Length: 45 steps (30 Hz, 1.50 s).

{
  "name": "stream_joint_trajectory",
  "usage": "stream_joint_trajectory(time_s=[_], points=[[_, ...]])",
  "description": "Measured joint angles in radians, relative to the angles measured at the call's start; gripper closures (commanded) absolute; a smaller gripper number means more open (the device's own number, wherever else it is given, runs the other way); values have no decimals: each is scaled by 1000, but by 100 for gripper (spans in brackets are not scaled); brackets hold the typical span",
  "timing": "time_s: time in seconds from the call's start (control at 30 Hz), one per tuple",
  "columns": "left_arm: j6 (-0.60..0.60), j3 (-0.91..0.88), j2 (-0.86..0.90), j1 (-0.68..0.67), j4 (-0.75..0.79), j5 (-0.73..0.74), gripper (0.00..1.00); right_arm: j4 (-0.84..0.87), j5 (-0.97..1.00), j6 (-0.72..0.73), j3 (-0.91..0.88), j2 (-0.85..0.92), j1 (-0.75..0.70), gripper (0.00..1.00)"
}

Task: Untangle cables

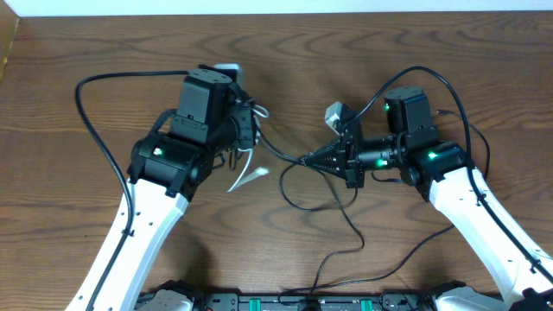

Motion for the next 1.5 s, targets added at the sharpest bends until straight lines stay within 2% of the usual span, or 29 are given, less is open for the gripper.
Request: stream_joint_trajectory(time_s=[0.13, 0.17, 0.23, 0.27, 0.33, 0.4, 0.53, 0.73, 0.8, 0.97, 1.07, 1.2, 1.33, 1.4, 1.5], points=[[-54, 0, 0, 16, -1, -20, 92, -23, 118, 50, 0, 0, -1, 99], [-62, 0, 0, 16, -1, -10, 92, -18, 134, 60, 0, 0, -1, 95], [-67, 0, 0, 16, 0, 30, 92, 5, 159, 82, 0, 0, -2, 67], [-66, 0, 0, 16, 0, 59, 92, 19, 170, 92, 0, 0, -2, 57], [-61, 0, 0, 16, 0, 124, 92, 46, 184, 104, 0, 0, -2, 44], [-55, 0, 0, 16, 0, 189, 92, 85, 187, 111, 0, 0, -2, 35], [-43, 0, 0, 16, 0, 320, 92, 163, 175, 126, 0, 0, -1, 28], [-37, 0, 0, 16, 11, 462, 92, 205, 176, 129, 0, 0, -1, 27], [-37, 0, 0, 16, 22, 499, 92, 205, 186, 129, 0, 0, -1, 23], [-37, 0, 0, 16, 84, 618, 92, 208, 197, 128, 0, 0, 0, 23], [-37, 0, 0, 15, 108, 679, 92, 209, 201, 126, 0, 0, 1, 27], [-37, 0, 0, 2, 121, 715, 92, 214, 205, 109, 0, 0, 6, 45], [-37, 0, 0, -28, 130, 726, 93, 225, 208, 105, 0, 0, 8, 53], [-37, 0, 0, -44, 131, 732, 92, 239, 208, 103, 0, 0, 8, 62], [-37, 0, 0, -63, 135, 738, 92, 255, 208, 98, 0, 0, 8, 94]])
